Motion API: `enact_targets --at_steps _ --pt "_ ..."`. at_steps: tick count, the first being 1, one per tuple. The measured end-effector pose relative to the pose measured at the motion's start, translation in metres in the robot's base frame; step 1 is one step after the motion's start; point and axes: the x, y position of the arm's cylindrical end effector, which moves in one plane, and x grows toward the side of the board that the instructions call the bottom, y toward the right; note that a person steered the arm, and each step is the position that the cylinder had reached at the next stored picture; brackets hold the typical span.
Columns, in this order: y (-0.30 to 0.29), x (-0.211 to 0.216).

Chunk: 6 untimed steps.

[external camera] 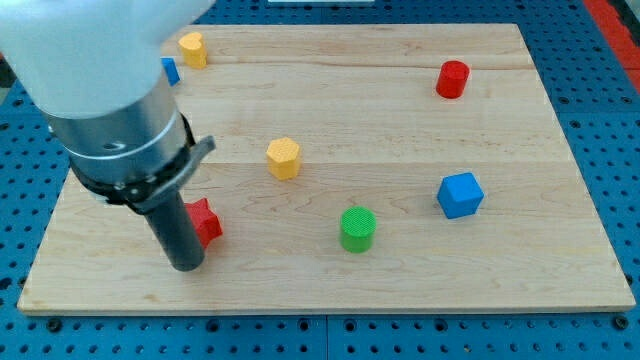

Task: Drag the red star towards top side

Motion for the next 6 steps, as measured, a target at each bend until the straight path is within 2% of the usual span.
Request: enact_targets --at_steps 1,3,5,6 --pt "0.001 -0.011" --pt "0.023 -0.091" --pt "0.051 -0.192" --pt "0.016 -0.198"
